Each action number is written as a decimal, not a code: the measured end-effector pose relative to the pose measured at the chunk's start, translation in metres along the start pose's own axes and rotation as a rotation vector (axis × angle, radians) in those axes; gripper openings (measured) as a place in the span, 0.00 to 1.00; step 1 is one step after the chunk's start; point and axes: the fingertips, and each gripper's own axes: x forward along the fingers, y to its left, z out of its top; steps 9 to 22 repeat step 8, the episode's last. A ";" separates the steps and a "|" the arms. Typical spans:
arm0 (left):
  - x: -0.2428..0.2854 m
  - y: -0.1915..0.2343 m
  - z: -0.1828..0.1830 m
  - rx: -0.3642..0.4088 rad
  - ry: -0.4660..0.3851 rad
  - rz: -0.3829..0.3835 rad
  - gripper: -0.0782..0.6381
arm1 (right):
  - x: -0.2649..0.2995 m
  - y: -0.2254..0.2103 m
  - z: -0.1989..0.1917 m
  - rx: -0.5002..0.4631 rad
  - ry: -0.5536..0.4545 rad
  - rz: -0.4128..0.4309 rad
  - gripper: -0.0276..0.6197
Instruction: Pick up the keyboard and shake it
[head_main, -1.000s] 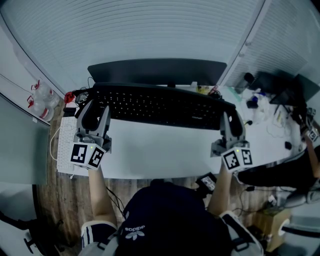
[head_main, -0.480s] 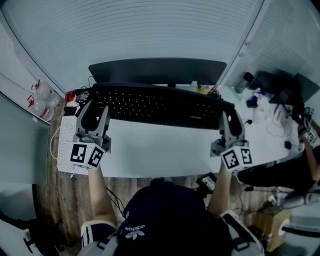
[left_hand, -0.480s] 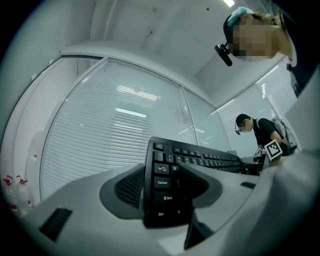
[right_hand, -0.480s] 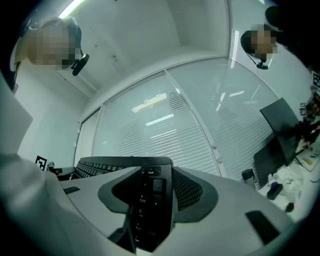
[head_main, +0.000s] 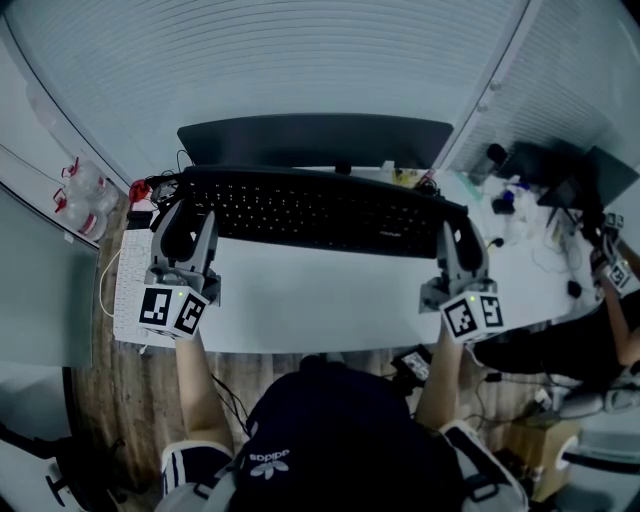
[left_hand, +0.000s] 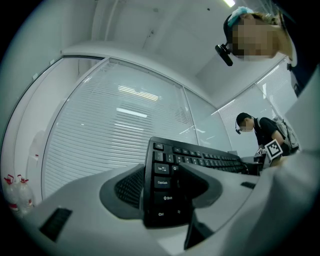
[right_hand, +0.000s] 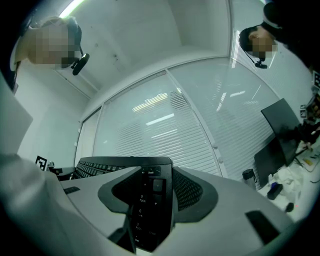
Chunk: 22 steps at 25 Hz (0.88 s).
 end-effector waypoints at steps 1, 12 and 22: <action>0.000 0.000 0.000 -0.001 0.002 0.000 0.41 | 0.000 0.001 0.001 -0.006 0.002 0.001 0.33; 0.002 0.000 0.002 -0.003 0.001 -0.004 0.41 | 0.000 -0.001 0.000 0.002 0.005 -0.009 0.33; 0.002 0.000 0.002 -0.003 0.001 -0.004 0.41 | 0.000 -0.001 0.000 0.002 0.005 -0.009 0.33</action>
